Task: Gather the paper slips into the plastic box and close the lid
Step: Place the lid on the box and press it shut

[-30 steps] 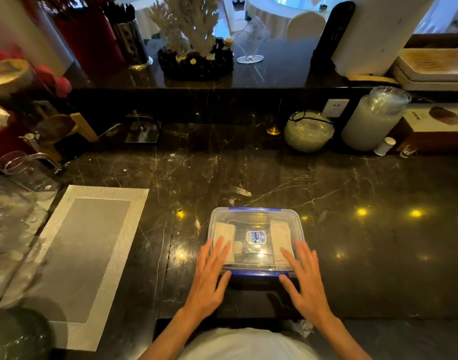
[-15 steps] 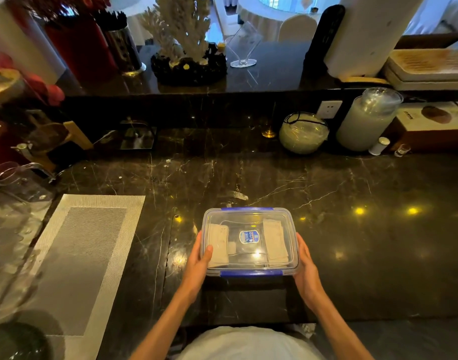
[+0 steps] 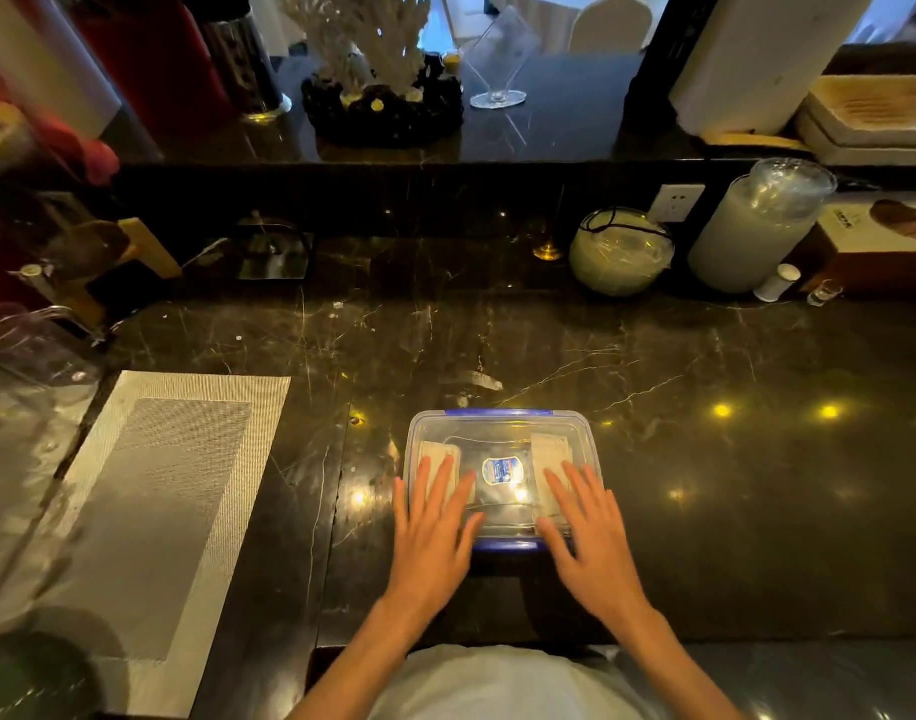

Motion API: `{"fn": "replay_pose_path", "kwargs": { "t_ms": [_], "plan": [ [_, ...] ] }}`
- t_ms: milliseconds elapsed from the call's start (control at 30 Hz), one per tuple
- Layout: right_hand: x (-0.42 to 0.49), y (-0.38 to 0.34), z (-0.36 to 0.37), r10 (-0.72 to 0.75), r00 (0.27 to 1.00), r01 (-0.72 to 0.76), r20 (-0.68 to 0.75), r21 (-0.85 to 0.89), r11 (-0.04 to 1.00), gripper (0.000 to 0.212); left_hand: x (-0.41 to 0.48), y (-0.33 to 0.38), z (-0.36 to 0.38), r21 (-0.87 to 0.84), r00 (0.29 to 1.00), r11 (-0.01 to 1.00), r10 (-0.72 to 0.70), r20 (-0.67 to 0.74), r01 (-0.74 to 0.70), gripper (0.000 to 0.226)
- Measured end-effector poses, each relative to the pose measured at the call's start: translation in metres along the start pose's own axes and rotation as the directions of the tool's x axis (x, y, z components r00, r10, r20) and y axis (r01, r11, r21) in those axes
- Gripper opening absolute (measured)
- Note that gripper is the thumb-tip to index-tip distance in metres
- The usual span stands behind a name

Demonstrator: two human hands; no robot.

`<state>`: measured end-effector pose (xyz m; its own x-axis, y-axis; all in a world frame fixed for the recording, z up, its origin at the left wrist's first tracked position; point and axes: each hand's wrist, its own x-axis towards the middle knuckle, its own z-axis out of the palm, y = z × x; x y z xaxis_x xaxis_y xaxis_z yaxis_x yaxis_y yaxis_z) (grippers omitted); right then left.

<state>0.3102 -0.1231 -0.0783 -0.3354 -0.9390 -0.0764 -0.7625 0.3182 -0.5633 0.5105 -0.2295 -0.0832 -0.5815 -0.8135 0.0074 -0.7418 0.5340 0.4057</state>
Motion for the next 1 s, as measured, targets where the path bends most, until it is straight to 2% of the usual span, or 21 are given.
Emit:
{"fn": "replay_pose_path", "kwargs": {
  "t_ms": [100, 167, 333, 667, 1000],
  "plan": [
    [-0.001, -0.005, 0.014, 0.004, 1.0, 0.003, 0.024, -0.27, 0.963, 0.064, -0.003, 0.007, 0.011, 0.169, 0.999, 0.986, -0.012, 0.051, 0.003, 0.067],
    [0.002, -0.004, 0.018, 0.002, 1.0, 0.0, 0.004, -0.322, 0.947, 0.063, 0.0, 0.005, 0.014, 0.2, 0.999, 0.98, -0.014, 0.041, 0.006, 0.069],
    [0.033, 0.0, 0.018, -0.02, 0.999, 0.032, 0.039, -0.338, 0.94, 0.064, 0.026, -0.008, 0.013, 0.2, 0.999, 0.98, 0.003, 0.047, -0.013, 0.07],
    [0.15, -0.012, 0.015, -0.016, 0.999, 0.024, 0.03, -0.279, 0.96, 0.065, 0.131, -0.042, 0.001, 0.184, 0.999, 0.982, -0.037, 0.039, 0.029, 0.069],
    [0.273, -0.022, 0.016, -0.058, 0.995, 0.039, -0.075, -0.24, 0.97, 0.063, 0.242, -0.078, -0.006, 0.196, 0.998, 0.98, -0.019, -0.065, 0.031, 0.07]
  ]
}}
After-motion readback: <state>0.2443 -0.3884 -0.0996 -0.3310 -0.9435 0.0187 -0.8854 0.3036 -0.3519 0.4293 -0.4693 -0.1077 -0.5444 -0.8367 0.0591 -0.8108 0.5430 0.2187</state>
